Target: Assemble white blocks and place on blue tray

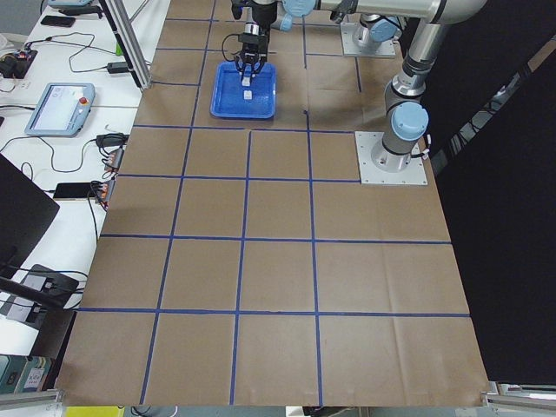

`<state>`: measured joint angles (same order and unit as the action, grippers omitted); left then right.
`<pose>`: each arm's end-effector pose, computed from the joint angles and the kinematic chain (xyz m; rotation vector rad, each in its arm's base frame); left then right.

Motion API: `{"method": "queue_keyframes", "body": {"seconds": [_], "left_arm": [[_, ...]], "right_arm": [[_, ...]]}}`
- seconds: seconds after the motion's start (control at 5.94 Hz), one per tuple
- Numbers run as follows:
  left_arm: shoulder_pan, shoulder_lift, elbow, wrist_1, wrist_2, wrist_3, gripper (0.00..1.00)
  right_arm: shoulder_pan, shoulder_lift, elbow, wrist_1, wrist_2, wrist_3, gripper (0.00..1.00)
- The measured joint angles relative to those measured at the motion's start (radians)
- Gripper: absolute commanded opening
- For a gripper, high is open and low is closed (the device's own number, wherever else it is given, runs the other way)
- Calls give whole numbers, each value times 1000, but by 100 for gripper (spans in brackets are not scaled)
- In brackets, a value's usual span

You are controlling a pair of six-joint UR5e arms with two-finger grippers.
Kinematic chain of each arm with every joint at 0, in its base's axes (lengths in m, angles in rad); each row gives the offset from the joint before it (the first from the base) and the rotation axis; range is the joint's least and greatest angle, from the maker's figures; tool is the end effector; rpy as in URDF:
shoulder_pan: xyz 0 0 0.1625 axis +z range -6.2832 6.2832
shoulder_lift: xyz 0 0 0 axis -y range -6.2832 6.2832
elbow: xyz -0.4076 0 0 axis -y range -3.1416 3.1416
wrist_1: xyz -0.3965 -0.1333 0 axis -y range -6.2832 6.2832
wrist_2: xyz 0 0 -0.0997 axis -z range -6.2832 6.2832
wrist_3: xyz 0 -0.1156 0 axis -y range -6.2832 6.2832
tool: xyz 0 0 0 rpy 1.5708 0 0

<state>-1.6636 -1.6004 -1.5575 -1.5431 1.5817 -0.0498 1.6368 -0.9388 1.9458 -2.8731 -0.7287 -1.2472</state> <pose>-0.1787 -0.4951 0.4490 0.0672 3.1307 -0.0190 0.2567 -0.5547 0.1116 -1.6208 1.8364 -0.9114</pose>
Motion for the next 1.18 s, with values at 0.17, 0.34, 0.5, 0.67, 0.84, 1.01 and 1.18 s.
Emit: {"method": "queue_keyframes", "body": {"seconds": [0.17, 0.34, 0.5, 0.67, 0.84, 1.01, 1.18], "left_arm": [[1, -3, -1, 12, 0, -1, 99], [1, -6, -2, 21, 0, -1, 99], [1, -9, -1, 27, 0, -1, 99], [1, -10, -1, 29, -1, -1, 99], [0, -13, -1, 37, -1, -3, 99], [-1, -18, -1, 47, -2, -5, 99], [-1, -20, -1, 50, -2, -7, 99]], "right_arm": [[8, 13, -13, 0, -2, 10, 34], [14, 17, -16, -1, -2, 26, 34], [21, 18, -17, -2, -2, 40, 34], [26, 18, -17, -1, -3, 45, 34], [31, 19, -17, 0, -3, 47, 34], [37, 21, -16, 0, -5, 47, 35], [39, 24, -15, 0, -6, 48, 35]]}}
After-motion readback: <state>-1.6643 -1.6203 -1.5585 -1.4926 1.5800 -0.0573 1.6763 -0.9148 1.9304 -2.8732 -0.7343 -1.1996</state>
